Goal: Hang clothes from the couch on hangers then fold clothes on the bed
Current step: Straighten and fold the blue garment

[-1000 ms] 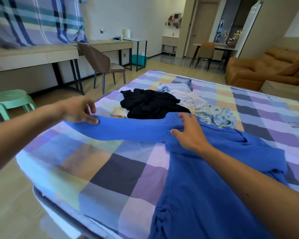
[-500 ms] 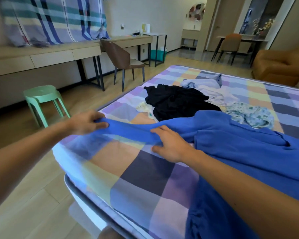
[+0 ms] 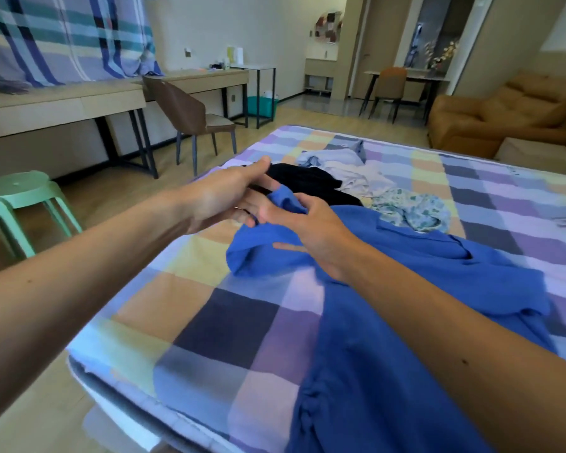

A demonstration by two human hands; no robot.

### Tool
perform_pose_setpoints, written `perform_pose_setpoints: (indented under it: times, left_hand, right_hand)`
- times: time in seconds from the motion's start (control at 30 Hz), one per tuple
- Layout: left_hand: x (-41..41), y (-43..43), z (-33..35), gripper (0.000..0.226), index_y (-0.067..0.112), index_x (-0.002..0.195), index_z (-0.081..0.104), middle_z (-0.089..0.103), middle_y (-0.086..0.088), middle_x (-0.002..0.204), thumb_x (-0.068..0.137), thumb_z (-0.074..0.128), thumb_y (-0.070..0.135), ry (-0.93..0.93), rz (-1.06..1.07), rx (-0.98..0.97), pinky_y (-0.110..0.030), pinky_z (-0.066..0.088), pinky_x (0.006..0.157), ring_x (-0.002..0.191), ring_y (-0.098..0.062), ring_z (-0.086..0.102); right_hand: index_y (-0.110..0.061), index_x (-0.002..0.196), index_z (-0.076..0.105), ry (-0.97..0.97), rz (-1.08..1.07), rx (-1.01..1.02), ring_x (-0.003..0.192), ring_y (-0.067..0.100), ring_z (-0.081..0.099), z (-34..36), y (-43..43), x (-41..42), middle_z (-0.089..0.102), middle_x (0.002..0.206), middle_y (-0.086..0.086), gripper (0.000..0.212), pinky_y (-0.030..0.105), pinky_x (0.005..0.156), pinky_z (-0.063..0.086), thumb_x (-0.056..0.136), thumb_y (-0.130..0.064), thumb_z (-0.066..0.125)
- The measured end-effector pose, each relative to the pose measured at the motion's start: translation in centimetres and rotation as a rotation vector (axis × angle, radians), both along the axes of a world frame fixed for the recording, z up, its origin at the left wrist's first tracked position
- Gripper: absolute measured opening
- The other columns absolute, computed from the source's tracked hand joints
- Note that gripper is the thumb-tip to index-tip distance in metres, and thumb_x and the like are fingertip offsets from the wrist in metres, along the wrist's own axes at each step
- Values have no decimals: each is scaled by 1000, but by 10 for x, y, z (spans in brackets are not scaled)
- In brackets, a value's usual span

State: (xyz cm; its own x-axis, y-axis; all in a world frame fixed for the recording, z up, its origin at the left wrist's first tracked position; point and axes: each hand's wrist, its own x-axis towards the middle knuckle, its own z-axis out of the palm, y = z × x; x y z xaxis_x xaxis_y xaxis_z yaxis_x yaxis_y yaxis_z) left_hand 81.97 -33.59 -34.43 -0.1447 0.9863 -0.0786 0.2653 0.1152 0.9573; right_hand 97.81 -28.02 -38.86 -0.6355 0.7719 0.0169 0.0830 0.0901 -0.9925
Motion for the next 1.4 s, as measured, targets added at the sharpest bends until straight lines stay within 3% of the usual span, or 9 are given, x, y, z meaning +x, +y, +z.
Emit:
perform_pose_setpoints:
  times: [0.17,0.4,0.6,0.7,0.87,1.03,1.2,1.3,1.4]
  left_hand:
    - [66,32,-10,22,6,117,60,77,-13,93,105,50,22,214,-31,351,-25,50,66,73,-15,62]
    - [124,88,-49,34,16,115,64,65,-2,113,90,48,32,800,-219,498,-40,45,97,109,-23,58]
    - [145,122,-117,52,19,118,62,58,-4,122,85,35,49,1102,-418,211,-45,44,97,115,-29,55]
    - [142,130,-137,71,20,131,56,52,-4,134,82,23,59,1219,-437,236,-42,38,105,126,-28,49]
    - [142,145,-137,83,16,145,45,33,-11,158,82,29,68,1313,-279,289,-50,12,122,151,-32,21]
    - [134,168,-127,120,16,160,10,0,-11,168,74,59,83,1310,-114,42,-58,6,121,154,-35,-1]
    - [139,175,-108,139,17,158,8,39,-13,146,55,74,84,1305,-59,-49,-49,43,98,129,-38,43]
    - [145,174,-99,101,17,130,44,58,-6,116,57,82,75,1353,-71,-2,-41,46,76,104,-32,60]
    - [147,172,-93,53,24,86,57,61,1,89,62,85,61,1273,-196,-20,-38,50,68,80,-25,61]
  right_hand:
    - [-12,104,68,-4,-292,-8,87,20,69,17,36,76,70,95,6,10,32,59,59,95,-10,67]
    - [-3,112,65,55,-564,-20,77,23,70,58,91,215,71,94,14,19,34,56,62,94,-6,66]
    - [-4,93,63,-708,-808,134,87,32,64,-37,122,315,65,88,19,18,44,76,51,81,-12,74]
    - [-17,119,56,-931,-791,394,104,35,60,-67,123,328,64,113,10,36,41,79,47,85,-21,67]
    - [-17,150,39,-766,-479,821,140,30,38,-71,135,299,41,152,11,74,46,112,35,89,-50,67]
    - [-31,161,-6,-1099,-363,431,156,23,-14,-96,168,302,-14,169,6,129,58,124,-4,68,-82,67]
    - [-27,160,-16,-1120,-285,275,155,29,14,-75,191,302,11,169,7,152,60,122,11,54,-78,82]
    - [-13,157,20,-1117,-258,211,135,31,47,-62,190,296,45,152,10,129,44,107,43,59,-62,89]
    - [-12,98,63,-1158,-163,268,91,23,63,-50,183,289,67,101,5,52,33,70,48,69,-47,88]
